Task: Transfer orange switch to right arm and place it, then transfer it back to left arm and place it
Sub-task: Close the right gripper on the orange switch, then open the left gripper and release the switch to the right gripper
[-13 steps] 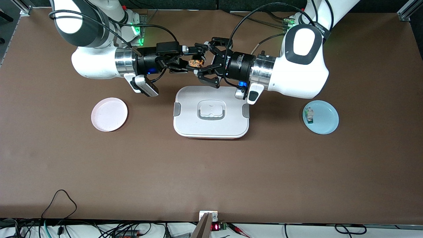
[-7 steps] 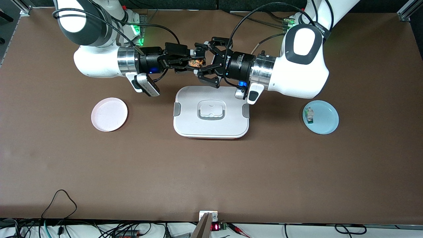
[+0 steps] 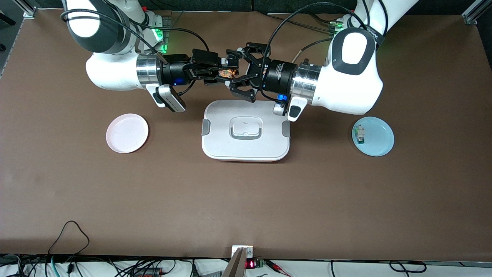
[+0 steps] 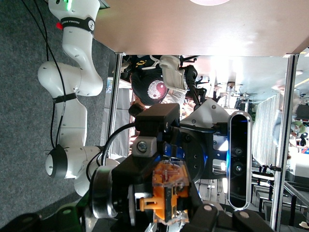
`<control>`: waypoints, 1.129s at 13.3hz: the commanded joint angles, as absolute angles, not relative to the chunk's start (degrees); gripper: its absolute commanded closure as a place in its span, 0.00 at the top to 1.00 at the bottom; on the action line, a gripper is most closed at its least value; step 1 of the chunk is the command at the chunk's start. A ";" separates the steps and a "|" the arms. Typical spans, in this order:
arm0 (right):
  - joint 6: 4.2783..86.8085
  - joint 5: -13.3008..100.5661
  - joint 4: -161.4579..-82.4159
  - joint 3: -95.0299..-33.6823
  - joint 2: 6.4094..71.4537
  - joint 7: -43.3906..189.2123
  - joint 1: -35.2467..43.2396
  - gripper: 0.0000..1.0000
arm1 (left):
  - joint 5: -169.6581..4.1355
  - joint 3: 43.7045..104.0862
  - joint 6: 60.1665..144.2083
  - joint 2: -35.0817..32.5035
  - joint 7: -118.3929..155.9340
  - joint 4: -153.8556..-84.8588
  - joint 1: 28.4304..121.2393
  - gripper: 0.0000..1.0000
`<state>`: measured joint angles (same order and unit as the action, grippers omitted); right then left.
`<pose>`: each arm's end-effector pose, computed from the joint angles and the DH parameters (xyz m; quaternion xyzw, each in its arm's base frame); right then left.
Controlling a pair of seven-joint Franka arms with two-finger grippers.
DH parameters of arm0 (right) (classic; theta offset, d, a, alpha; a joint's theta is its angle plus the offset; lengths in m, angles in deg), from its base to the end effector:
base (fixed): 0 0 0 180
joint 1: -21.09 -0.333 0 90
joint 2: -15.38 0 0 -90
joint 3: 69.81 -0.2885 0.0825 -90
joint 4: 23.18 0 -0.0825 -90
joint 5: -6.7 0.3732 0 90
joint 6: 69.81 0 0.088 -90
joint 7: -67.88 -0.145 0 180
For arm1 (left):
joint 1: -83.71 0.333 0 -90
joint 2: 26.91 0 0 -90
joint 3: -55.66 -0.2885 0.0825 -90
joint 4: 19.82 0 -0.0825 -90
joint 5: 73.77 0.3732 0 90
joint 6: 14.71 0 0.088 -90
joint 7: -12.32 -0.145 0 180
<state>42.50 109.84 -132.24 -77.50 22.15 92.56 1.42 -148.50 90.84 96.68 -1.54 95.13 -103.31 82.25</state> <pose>0.5074 0.3697 0.4848 -0.6931 0.0169 0.0378 0.7196 0.5385 -0.4297 0.5165 0.5719 0.4709 -0.5597 0.3714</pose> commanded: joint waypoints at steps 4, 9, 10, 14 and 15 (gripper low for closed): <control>43.74 111.20 -132.87 -77.80 20.83 93.54 1.67 0.29 | -149.35 90.73 96.65 0.95 97.57 -100.42 82.22 1.00; 43.65 110.76 -132.87 -77.80 20.83 93.63 1.93 0.29 | -149.36 90.73 96.65 0.95 97.57 -100.42 82.22 1.00; 43.39 110.50 -132.78 -77.80 20.83 93.80 2.54 0.29 | -149.27 90.73 96.65 0.95 97.57 -100.42 82.22 1.00; 43.04 106.82 -132.78 -77.80 20.83 94.42 4.04 0.28 | -148.39 90.64 96.12 0.69 96.96 -100.33 82.30 1.00; 42.95 106.11 -132.78 -77.80 20.74 94.42 4.39 0.28 | -146.04 90.73 95.60 0.51 96.70 -100.24 82.48 1.00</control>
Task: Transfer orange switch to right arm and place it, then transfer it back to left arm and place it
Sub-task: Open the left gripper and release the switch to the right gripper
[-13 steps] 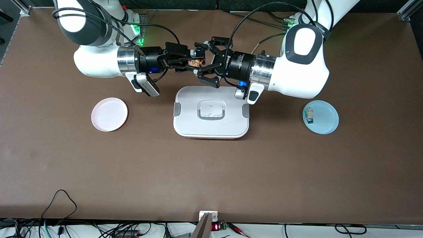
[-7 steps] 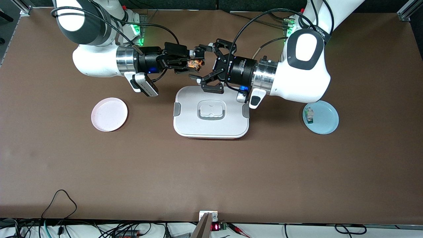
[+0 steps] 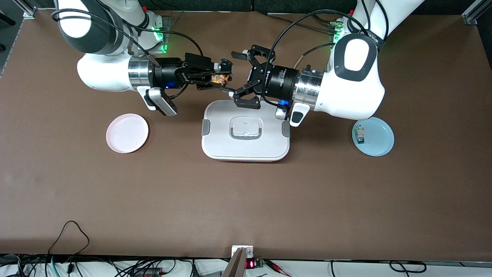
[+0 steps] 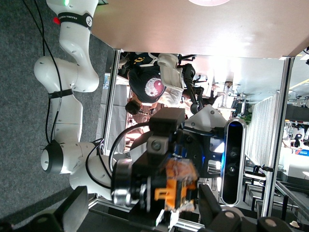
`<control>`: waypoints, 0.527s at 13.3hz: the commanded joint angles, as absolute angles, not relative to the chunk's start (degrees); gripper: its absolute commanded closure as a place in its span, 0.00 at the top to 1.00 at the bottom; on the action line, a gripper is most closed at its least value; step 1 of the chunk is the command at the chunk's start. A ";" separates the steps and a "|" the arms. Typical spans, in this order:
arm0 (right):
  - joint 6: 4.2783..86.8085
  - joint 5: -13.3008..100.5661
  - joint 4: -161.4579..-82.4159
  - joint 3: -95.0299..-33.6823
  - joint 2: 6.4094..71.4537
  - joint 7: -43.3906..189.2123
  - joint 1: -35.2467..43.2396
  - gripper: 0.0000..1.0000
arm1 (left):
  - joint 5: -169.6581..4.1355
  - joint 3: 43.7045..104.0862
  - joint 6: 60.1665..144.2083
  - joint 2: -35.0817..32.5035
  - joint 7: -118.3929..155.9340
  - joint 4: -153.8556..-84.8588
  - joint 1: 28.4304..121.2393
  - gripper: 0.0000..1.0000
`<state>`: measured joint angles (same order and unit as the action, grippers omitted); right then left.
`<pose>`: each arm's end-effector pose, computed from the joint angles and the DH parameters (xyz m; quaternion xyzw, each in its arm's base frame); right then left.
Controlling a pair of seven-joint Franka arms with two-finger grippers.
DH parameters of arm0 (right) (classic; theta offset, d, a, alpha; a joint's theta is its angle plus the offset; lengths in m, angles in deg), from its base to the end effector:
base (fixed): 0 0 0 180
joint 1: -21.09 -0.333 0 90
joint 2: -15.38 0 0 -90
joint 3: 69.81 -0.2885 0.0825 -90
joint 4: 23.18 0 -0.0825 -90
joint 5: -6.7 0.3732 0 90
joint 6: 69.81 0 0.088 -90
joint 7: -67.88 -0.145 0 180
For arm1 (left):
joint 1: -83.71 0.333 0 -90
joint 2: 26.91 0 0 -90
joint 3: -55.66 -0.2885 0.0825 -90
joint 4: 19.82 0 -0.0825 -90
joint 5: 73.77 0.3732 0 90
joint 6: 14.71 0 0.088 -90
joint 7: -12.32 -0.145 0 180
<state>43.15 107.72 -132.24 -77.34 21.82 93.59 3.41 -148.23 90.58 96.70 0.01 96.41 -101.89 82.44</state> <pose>0.5197 0.3493 0.4841 -0.7053 0.0148 0.0127 0.7086 0.5498 -0.4245 0.5123 0.5611 0.4797 -0.5643 0.3697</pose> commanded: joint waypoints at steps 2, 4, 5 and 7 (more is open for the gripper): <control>42.86 103.31 -132.87 -77.80 20.74 94.42 4.92 0.28 | -140.77 91.16 92.97 -0.19 93.99 -99.63 82.57 1.00; 42.77 99.88 -133.13 -77.80 20.83 94.51 5.97 0.28 | -135.14 91.60 89.72 -2.03 87.06 -99.27 82.30 1.00; 42.77 97.86 -133.13 -77.80 20.74 94.51 6.33 0.28 | -132.25 91.60 89.18 -3.08 84.68 -99.62 81.87 1.00; 42.77 93.91 -133.22 -77.80 20.74 94.60 6.94 0.28 | -124.44 92.65 88.30 -5.37 80.81 -99.98 80.82 1.00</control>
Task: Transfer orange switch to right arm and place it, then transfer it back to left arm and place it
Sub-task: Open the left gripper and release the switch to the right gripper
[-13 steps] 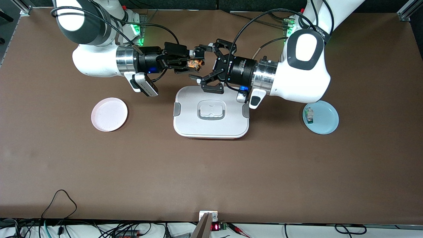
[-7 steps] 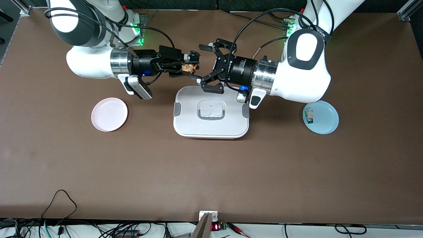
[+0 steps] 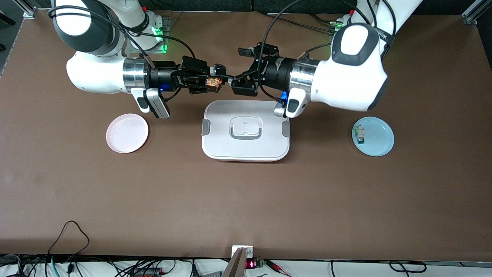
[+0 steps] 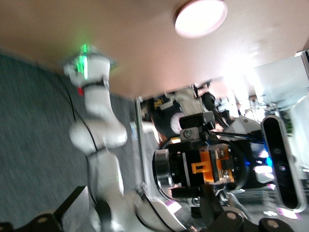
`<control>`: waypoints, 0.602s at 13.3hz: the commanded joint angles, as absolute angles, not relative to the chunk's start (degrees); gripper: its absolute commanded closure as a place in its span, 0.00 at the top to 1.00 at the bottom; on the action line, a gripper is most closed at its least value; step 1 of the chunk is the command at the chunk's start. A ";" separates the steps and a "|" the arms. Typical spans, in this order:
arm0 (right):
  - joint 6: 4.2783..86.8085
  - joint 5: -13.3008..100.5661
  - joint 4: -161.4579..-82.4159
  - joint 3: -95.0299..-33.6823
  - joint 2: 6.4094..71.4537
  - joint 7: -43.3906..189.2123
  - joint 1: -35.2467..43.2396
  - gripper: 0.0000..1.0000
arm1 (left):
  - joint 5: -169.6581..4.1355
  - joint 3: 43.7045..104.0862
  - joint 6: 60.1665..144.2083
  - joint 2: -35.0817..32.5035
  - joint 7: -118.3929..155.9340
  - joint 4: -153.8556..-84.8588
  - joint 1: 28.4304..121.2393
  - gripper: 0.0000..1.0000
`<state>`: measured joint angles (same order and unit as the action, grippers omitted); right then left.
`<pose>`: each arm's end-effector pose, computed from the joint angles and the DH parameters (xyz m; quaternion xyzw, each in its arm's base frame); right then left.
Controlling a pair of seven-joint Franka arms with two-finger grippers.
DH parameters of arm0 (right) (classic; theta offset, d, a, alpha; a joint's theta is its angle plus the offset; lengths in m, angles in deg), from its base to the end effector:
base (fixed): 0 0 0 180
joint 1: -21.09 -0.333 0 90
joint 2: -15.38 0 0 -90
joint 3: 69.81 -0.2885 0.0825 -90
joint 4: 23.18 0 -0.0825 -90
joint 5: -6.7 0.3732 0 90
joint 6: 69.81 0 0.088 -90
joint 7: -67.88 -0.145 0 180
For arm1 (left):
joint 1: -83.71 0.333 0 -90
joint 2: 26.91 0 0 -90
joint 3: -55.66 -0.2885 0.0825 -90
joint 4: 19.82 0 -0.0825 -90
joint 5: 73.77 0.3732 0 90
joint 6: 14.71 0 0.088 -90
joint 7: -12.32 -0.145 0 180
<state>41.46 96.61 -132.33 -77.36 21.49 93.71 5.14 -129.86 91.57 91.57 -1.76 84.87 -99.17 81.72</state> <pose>0.5165 0.3345 0.4708 -0.7549 -0.0398 0.0127 0.6546 0.5215 -0.4290 0.5220 0.7379 0.3680 -0.4368 0.3596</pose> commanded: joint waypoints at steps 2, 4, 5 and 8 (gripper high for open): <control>42.17 87.51 -133.22 -77.80 20.83 94.60 8.61 0.28 | -115.56 95.28 88.03 -6.69 78.07 -100.50 80.55 1.00; 41.72 77.59 -133.13 -77.80 20.92 95.47 10.89 0.28 | -108.96 97.14 88.03 -7.57 74.65 -101.29 80.63 1.00; 41.55 72.75 -133.13 -77.72 20.92 96.43 11.60 0.28 | -106.66 97.84 87.95 -8.10 72.20 -101.82 80.63 1.00; 40.49 59.30 -133.13 -77.72 21.00 100.47 13.62 0.28 | -102.00 97.93 86.64 -10.12 63.77 -103.75 80.98 1.00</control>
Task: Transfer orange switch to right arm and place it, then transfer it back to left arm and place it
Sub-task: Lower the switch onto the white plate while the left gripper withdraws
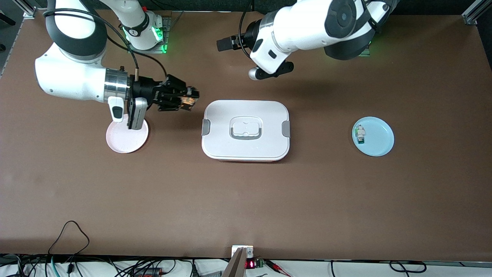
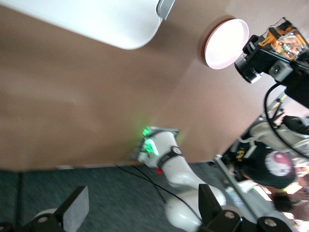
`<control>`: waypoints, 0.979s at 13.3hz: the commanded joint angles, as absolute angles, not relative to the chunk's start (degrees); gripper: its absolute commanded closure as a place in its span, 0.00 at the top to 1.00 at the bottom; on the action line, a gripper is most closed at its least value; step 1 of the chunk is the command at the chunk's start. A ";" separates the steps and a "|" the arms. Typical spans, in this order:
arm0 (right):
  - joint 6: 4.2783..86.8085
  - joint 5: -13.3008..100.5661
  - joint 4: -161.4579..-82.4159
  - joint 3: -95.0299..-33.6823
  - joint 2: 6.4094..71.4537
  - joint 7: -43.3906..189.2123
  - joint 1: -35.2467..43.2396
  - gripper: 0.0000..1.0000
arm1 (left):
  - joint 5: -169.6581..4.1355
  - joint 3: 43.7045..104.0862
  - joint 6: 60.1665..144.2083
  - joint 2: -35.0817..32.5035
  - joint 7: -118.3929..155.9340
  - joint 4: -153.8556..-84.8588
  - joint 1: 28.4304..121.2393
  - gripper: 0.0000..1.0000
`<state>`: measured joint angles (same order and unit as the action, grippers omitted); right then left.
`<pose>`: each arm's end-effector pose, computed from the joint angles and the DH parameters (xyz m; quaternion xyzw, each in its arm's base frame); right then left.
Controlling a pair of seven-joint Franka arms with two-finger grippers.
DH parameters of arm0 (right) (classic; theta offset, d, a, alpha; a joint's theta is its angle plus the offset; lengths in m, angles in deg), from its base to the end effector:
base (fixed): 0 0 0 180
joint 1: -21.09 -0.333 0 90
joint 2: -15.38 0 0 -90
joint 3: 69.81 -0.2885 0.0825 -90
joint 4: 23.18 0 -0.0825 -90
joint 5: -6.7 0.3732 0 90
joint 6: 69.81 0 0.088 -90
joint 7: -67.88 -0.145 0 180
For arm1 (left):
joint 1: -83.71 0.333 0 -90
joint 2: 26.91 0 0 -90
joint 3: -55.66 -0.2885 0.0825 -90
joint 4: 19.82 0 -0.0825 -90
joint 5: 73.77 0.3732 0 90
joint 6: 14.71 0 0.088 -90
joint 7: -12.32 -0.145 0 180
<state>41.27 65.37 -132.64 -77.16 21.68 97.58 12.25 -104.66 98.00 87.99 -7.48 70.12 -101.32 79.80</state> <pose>0.5358 0.2460 0.4177 -0.8750 -0.1591 -0.0175 0.4569 0.4407 -0.4623 0.5263 0.9147 0.1558 -0.2566 0.2707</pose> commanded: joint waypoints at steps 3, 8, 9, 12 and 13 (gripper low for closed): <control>39.26 41.74 -133.22 -77.72 21.44 104.95 15.73 0.28 | -97.17 97.93 83.64 -12.05 57.16 -104.45 82.30 1.00; 40.40 16.58 -134.53 -77.72 24.08 115.84 18.45 0.28 | -90.21 97.67 83.64 -14.69 56.70 -105.60 82.92 1.00; 40.49 13.24 -134.71 -77.72 24.17 117.96 18.89 0.28 | -89.60 97.67 83.46 -14.95 56.53 -105.69 83.70 1.00; 42.85 3.82 -135.59 -77.72 25.31 123.84 20.12 0.28 | -88.18 95.58 83.37 -19.69 53.90 -109.19 84.76 1.00; 44.86 1.97 -136.81 -77.72 25.40 125.78 20.74 0.28 | -88.18 93.56 83.37 -21.27 53.72 -110.42 84.68 1.00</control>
<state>41.95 5.50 -134.65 -77.09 25.78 121.63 19.41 -88.91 96.40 83.52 -15.37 56.12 -105.82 83.68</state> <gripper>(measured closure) 0.648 0.000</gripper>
